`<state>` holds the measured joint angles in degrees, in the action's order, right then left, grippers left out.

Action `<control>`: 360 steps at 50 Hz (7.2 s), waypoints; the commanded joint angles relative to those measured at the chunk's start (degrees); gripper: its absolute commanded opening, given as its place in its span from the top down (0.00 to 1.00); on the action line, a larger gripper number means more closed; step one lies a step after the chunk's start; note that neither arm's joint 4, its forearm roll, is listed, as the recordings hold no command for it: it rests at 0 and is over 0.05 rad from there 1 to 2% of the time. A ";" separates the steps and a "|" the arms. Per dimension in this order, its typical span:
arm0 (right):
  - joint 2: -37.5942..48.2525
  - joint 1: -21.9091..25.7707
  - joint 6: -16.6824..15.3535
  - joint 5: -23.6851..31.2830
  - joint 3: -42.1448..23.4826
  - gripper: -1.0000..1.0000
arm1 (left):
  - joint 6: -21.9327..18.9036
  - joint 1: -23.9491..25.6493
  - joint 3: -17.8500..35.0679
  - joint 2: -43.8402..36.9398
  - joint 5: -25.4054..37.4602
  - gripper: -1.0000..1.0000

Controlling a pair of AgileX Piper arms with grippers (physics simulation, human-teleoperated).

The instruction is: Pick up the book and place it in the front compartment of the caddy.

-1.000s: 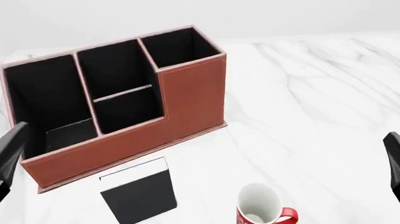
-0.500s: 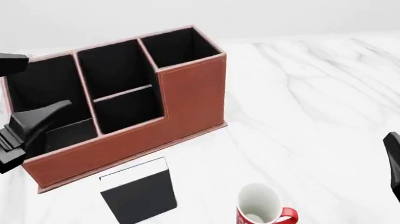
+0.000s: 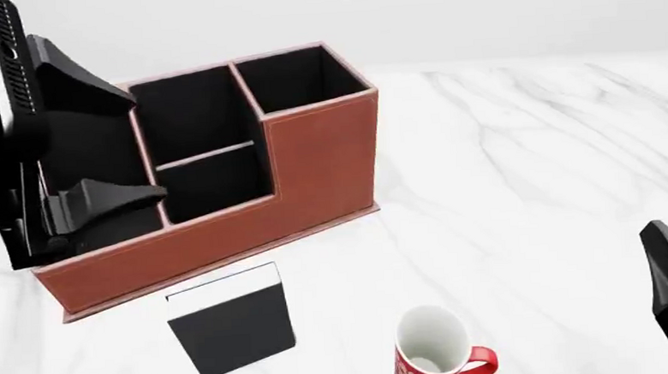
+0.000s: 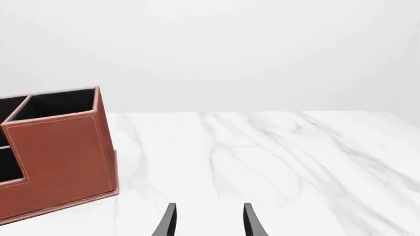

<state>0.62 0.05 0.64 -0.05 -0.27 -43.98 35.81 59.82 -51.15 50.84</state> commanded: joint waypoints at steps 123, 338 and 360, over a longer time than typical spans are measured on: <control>-0.07 -0.01 -0.11 0.00 0.02 0.00 | 8.16 8.37 -15.35 -20.67 -12.21 0.00; -0.08 -0.02 -0.12 0.00 0.02 0.00 | -18.84 -20.00 21.52 -46.42 -14.66 0.00; -0.08 -0.02 -0.09 0.00 0.03 0.00 | -19.37 -20.54 19.90 -45.46 -14.94 0.00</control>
<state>0.62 0.05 0.64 -0.05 -0.27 -63.16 15.57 80.72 -97.35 35.89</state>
